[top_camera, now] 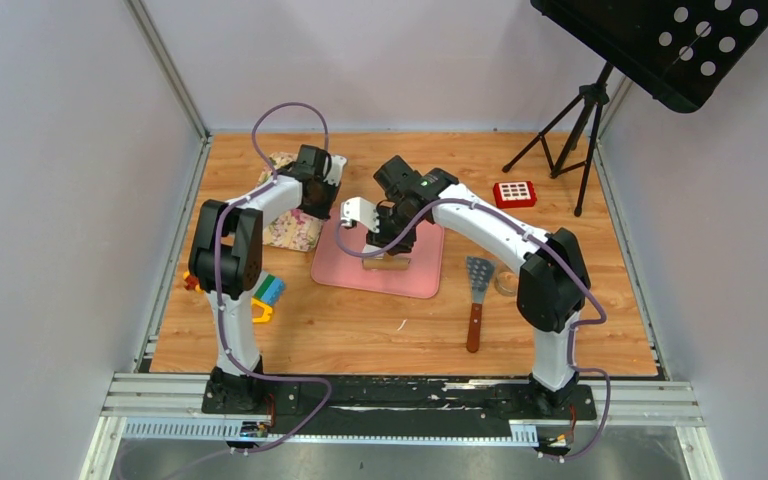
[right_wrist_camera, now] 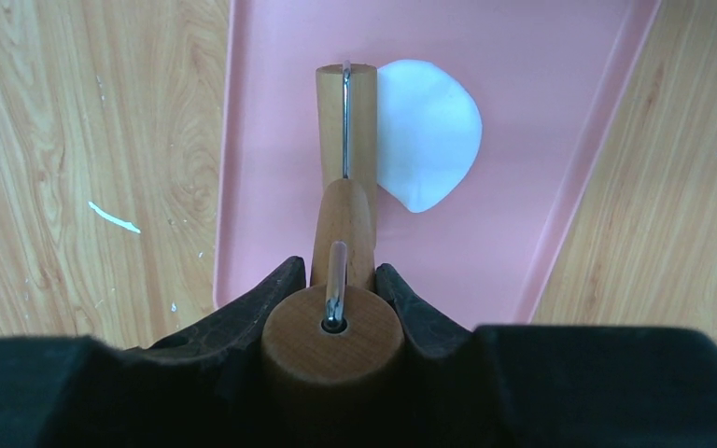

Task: Roll out the dumpling wrappers from the dough
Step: Flatten out the dough on the work surface.

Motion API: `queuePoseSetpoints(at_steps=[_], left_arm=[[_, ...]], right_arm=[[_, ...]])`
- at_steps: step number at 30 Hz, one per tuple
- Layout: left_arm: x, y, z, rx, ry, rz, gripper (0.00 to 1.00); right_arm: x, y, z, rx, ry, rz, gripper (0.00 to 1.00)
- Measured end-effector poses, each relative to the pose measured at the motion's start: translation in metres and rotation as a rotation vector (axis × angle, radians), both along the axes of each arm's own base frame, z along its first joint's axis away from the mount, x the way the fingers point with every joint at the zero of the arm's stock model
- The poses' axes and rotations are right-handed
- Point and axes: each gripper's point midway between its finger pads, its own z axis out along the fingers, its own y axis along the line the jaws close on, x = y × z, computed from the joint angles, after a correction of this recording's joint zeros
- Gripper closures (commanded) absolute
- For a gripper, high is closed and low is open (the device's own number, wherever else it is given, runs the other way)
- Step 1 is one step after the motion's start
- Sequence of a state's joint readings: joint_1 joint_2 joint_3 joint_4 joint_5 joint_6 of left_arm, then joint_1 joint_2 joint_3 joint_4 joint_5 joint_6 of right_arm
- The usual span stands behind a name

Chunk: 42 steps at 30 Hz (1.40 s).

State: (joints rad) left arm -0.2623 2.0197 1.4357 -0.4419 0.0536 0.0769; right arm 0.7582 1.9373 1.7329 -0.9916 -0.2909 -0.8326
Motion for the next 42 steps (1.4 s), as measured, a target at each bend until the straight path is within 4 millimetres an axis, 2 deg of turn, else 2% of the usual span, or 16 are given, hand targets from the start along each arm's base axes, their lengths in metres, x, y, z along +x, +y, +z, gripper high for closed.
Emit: queuePoseSetpoints(at_steps=[5,15,20,24,27,31,36,40,42], left_arm=[[0.000,0.001,0.000,0.011,-0.003,0.016,0.96],[0.000,0.001,0.000,0.024,-0.007,0.037,1.00],[0.004,0.007,0.000,0.047,-0.023,0.054,1.00],[0.006,0.010,0.000,0.062,-0.030,0.063,1.00],[0.007,0.010,0.000,0.066,-0.027,0.064,1.00],[0.009,0.011,0.000,0.077,-0.020,0.069,1.00],[0.011,0.012,0.000,0.089,-0.020,0.073,1.00],[0.011,0.012,0.000,0.090,-0.021,0.072,1.00],[0.011,0.012,0.000,0.089,-0.020,0.072,1.00]], right_arm=[[-0.011,-0.001,0.000,0.010,0.030,0.036,1.00],[-0.023,-0.002,0.003,0.027,0.067,0.065,1.00],[-0.032,-0.005,0.011,0.039,0.095,0.044,1.00],[-0.024,-0.004,0.032,0.068,0.032,0.015,1.00],[-0.010,0.004,0.047,0.103,-0.029,-0.013,1.00],[0.012,0.014,0.054,0.125,-0.093,-0.064,1.00],[0.042,0.036,0.038,0.124,-0.139,-0.105,1.00],[0.045,0.047,0.008,0.069,-0.131,-0.098,1.00],[0.046,0.052,0.007,0.056,-0.167,-0.087,1.00]])
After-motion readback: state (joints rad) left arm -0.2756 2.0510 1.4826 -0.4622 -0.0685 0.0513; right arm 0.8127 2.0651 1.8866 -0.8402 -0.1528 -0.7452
